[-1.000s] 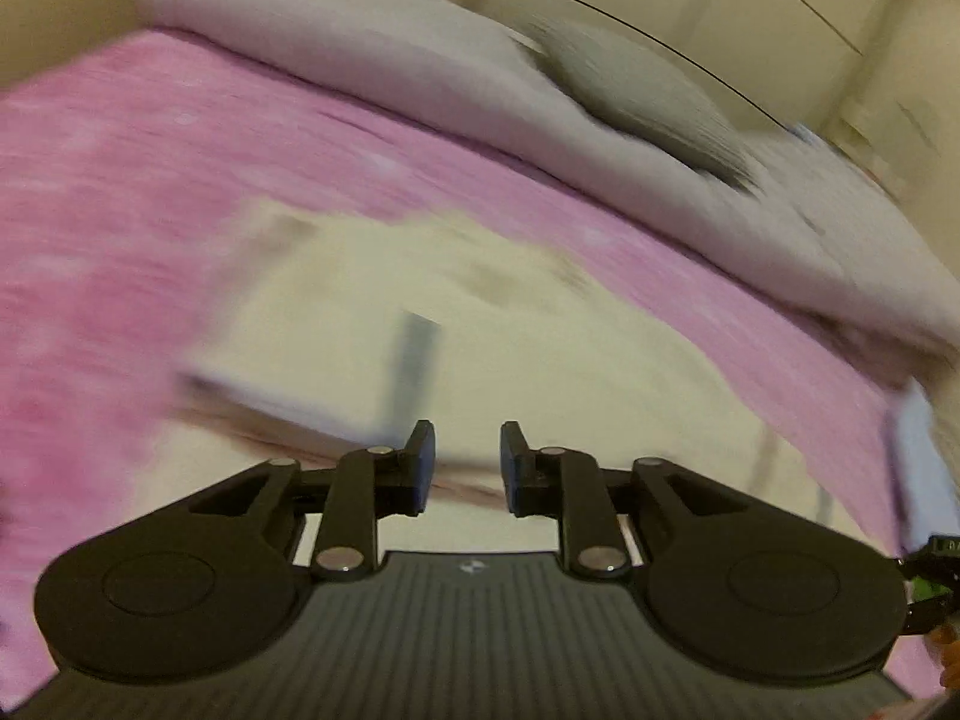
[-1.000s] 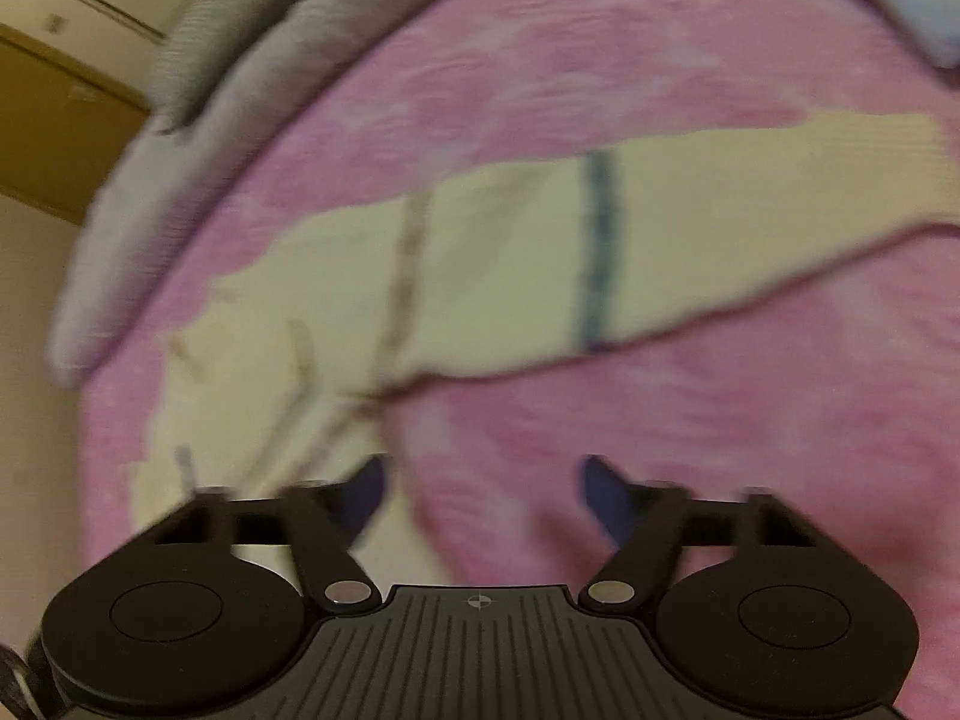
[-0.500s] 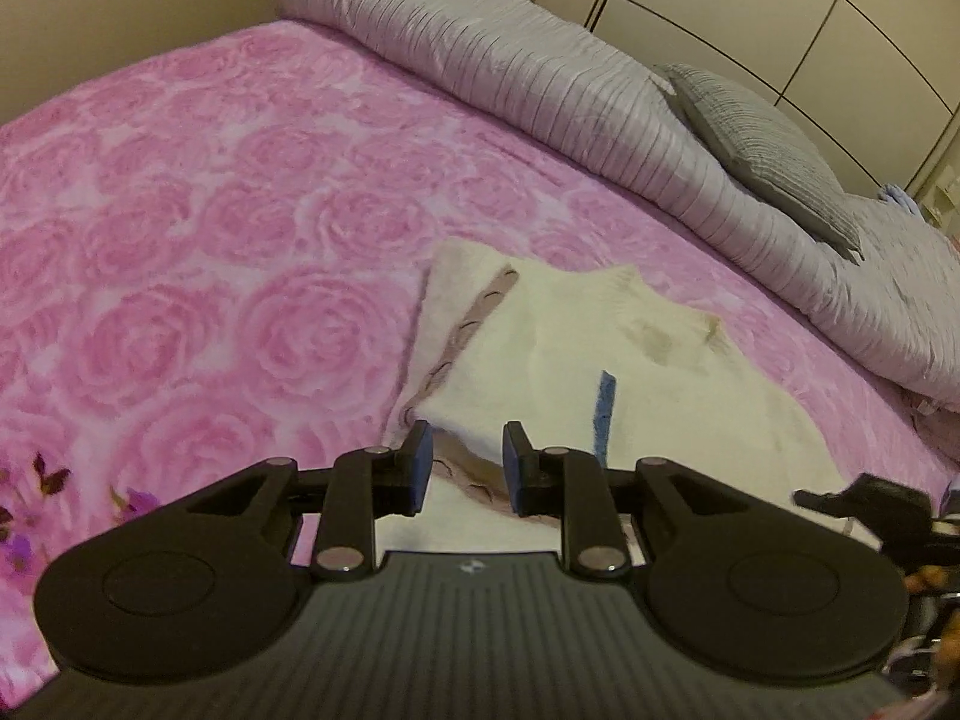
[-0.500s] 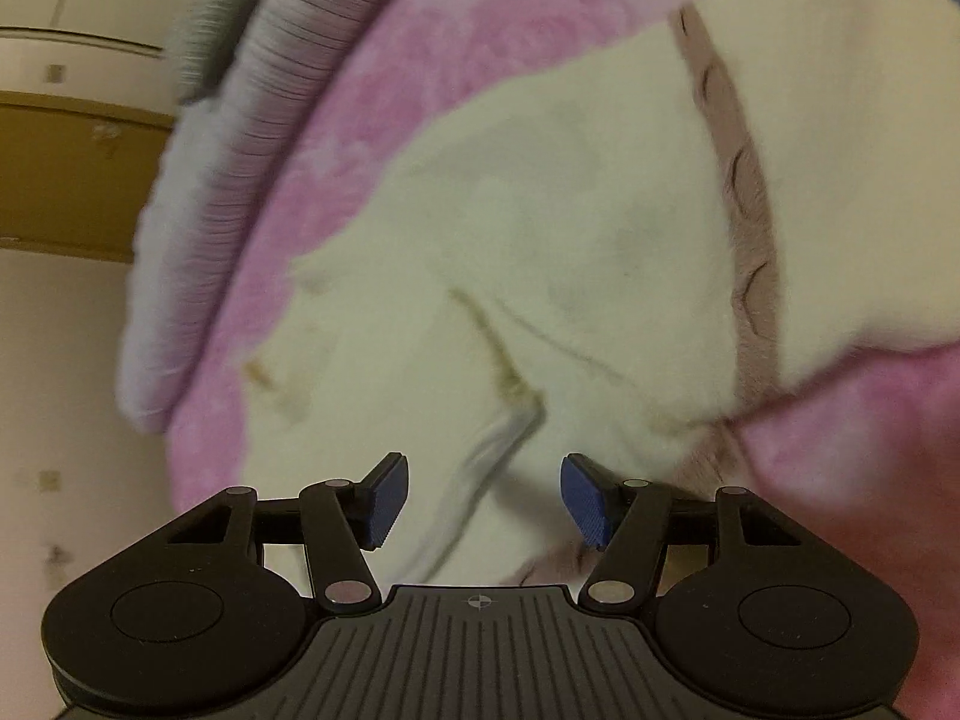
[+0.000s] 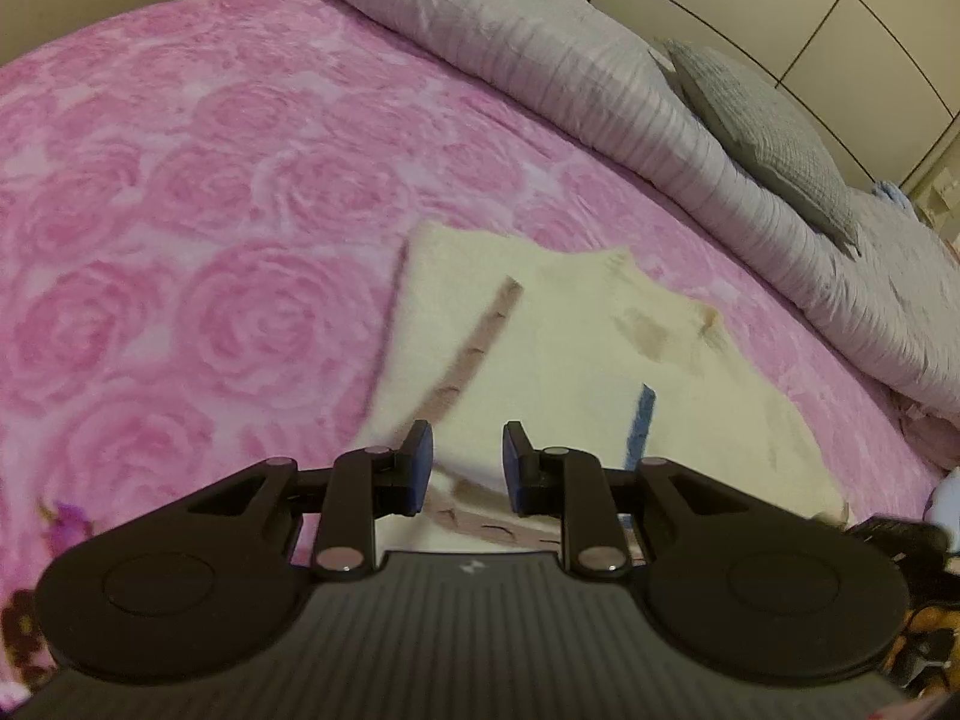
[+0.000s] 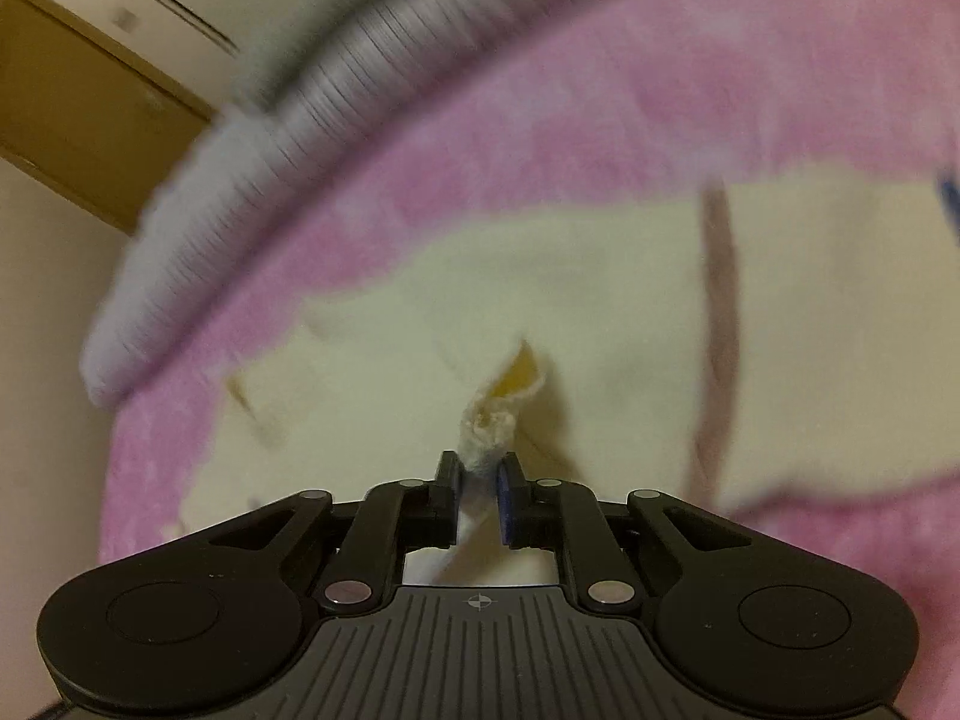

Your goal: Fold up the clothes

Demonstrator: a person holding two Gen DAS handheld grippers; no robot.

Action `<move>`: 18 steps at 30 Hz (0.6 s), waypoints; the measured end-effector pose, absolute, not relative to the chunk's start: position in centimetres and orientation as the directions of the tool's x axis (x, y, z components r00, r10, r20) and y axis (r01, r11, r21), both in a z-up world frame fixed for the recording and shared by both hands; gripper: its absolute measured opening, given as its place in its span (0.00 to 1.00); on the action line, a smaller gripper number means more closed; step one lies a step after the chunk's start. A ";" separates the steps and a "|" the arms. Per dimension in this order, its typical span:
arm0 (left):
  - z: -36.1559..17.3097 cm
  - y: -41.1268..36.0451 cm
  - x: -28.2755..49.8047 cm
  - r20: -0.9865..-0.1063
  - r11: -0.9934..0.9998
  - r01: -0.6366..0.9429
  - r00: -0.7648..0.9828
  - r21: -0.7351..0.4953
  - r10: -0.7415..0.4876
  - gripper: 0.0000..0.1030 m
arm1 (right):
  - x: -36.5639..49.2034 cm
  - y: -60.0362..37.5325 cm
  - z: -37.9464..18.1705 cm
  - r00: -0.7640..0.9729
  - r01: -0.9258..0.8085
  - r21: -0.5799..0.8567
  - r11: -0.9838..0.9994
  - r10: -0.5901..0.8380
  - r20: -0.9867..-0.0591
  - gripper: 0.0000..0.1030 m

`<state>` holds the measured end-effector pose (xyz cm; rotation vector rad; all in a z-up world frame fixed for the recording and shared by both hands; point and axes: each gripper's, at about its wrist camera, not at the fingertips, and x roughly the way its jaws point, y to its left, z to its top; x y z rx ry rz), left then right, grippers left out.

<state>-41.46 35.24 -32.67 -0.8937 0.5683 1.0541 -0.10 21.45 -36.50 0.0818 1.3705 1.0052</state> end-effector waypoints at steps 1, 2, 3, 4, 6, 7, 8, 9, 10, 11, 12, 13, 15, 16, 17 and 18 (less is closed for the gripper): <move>-32.6 35.2 -40.9 -0.768 0.218 -0.911 0.412 -0.349 0.490 0.19 | 0.2 21.6 -37.7 -0.169 -0.520 0.579 0.628 0.589 -0.791 0.11; -32.6 35.1 -40.4 -0.767 0.226 -0.909 0.417 -0.350 0.487 0.19 | 0.6 21.0 -37.7 -0.176 -0.495 0.598 0.630 0.602 -0.779 0.13; -32.5 35.0 -39.9 -0.766 0.234 -0.907 0.422 -0.351 0.485 0.19 | 1.0 20.3 -37.6 -0.180 -0.469 0.619 0.630 0.618 -0.765 0.13; -32.3 34.9 -39.3 -0.767 0.245 -0.904 0.427 -0.349 0.480 0.19 | 1.5 19.7 -37.6 -0.184 -0.442 0.639 0.629 0.634 -0.751 0.13; -32.1 34.6 -38.2 -0.770 0.261 -0.901 0.432 -0.346 0.470 0.19 | 2.9 17.3 -36.7 -0.151 -0.401 0.658 0.637 0.663 -0.733 0.13; -32.0 34.5 -37.8 -0.770 0.266 -0.900 0.434 -0.346 0.467 0.19 | 3.8 16.0 -36.4 -0.128 -0.373 0.663 0.649 0.672 -0.730 0.13; -31.9 34.3 -37.3 -0.771 0.272 -0.898 0.437 -0.346 0.463 0.19 | 5.3 13.9 -36.6 -0.094 -0.327 0.654 0.682 0.665 -0.741 0.13; -31.7 34.2 -36.9 -0.770 0.276 -0.896 0.441 -0.347 0.462 0.19 | 6.7 11.9 -36.8 -0.059 -0.279 0.643 0.714 0.655 -0.753 0.13; -31.5 34.0 -36.6 -0.768 0.282 -0.894 0.445 -0.349 0.461 0.19 | 8.2 9.8 -37.0 -0.026 -0.228 0.630 0.742 0.643 -0.766 0.13; -31.3 33.8 -36.2 -0.765 0.287 -0.891 0.450 -0.351 0.460 0.19 | 9.8 7.6 -37.4 0.009 -0.160 0.618 0.769 0.628 -0.779 0.13; -31.2 33.5 -35.9 -0.765 0.292 -0.890 0.452 -0.351 0.459 0.19 | 11.4 5.1 -37.7 0.050 -0.076 0.623 0.778 0.627 -0.777 0.14; -31.1 33.3 -35.5 -0.765 0.297 -0.889 0.454 -0.350 0.457 0.19 | 12.7 2.8 -37.9 0.094 0.003 0.632 0.775 0.629 -0.772 0.21; -31.0 32.8 -34.9 -0.766 0.307 -0.886 0.457 -0.348 0.452 0.19 | 14.3 -1.3 -37.6 0.190 0.121 0.645 0.754 0.620 -0.761 0.61; -31.0 32.6 -34.6 -0.767 0.312 -0.885 0.459 -0.347 0.449 0.19 | 15.2 -3.4 -37.5 0.238 0.179 0.652 0.737 0.611 -0.756 0.70; -30.9 32.4 -34.3 -0.768 0.319 -0.883 0.461 -0.345 0.445 0.19 | 15.6 -4.4 -37.4 0.263 0.192 0.654 0.731 0.604 -0.752 0.70; -30.8 32.2 -34.1 -0.767 0.323 -0.881 0.463 -0.345 0.443 0.19 | 16.0 -5.4 -37.2 0.287 0.203 0.656 0.726 0.597 -0.749 0.70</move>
